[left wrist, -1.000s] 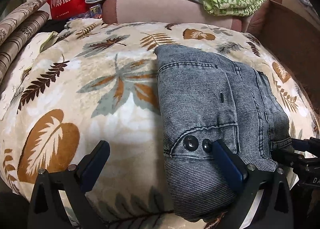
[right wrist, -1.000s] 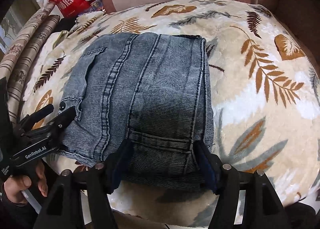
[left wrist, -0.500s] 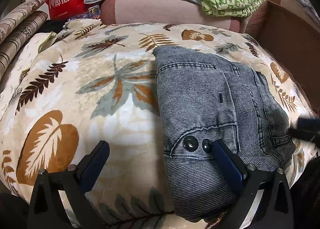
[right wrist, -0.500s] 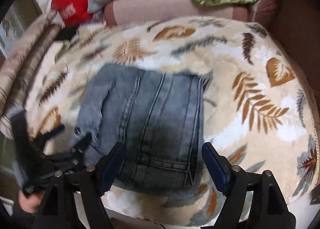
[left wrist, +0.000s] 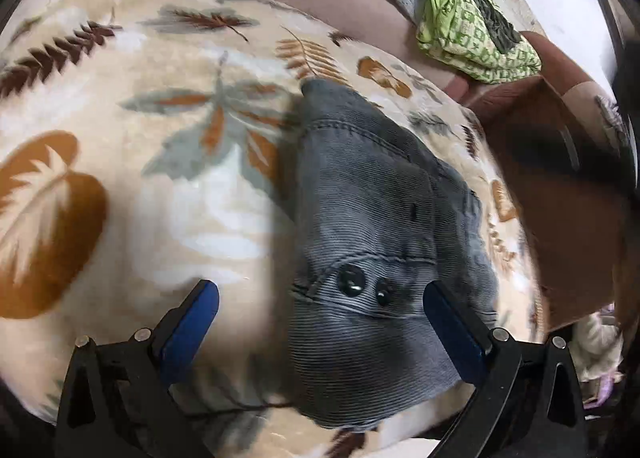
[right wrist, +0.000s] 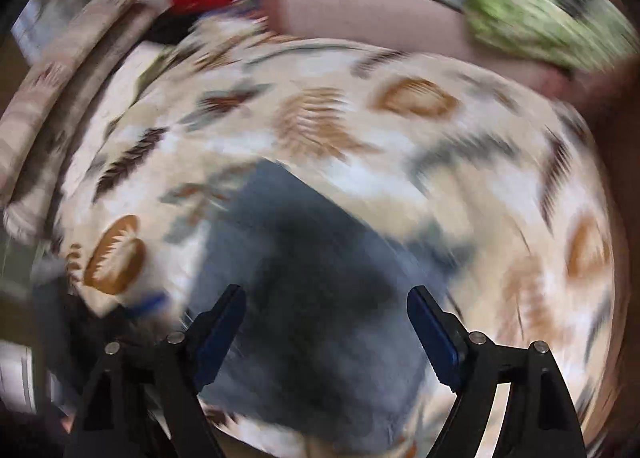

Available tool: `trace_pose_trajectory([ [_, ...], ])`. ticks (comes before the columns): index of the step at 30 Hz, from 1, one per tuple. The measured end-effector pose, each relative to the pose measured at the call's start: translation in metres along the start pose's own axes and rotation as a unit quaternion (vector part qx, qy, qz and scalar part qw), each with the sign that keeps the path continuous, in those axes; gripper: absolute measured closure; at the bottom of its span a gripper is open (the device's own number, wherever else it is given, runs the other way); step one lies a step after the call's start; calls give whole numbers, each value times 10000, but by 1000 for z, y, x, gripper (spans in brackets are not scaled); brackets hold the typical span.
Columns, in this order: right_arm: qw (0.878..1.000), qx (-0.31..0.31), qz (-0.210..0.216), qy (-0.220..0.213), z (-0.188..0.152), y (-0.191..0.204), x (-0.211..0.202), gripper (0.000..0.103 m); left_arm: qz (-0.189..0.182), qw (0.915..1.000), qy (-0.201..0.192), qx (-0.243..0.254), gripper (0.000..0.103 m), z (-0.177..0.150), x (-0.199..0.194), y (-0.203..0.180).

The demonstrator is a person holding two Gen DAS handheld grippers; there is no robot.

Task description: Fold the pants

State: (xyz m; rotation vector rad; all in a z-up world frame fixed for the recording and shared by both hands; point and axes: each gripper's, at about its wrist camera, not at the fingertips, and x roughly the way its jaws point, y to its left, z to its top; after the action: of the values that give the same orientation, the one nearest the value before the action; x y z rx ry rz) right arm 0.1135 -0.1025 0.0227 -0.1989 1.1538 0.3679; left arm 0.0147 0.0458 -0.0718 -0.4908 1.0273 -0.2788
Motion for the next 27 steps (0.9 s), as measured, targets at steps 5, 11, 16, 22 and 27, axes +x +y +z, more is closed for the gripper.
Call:
trace_pose_trajectory([
  [5,9930,-576,55,1029,94,45,70,18,-212,9995,93,194,1,-1,6,-7],
  [11,9667,-686,-216,2454,113,65,169,82,-279,9981,158,534,11,1,14,-15],
  [16,9668,-573,-241,2478,112,57,169,90,-300,9965,246,738,29,0,19,-24],
  [22,9843,379,-170,1718,108,22,148,77,-193,9959,173,872,29,-3,23,-29],
  [27,9917,1128,-100,606,83,-17,86,61,-140,9957,90,906,29,-5,22,-27],
])
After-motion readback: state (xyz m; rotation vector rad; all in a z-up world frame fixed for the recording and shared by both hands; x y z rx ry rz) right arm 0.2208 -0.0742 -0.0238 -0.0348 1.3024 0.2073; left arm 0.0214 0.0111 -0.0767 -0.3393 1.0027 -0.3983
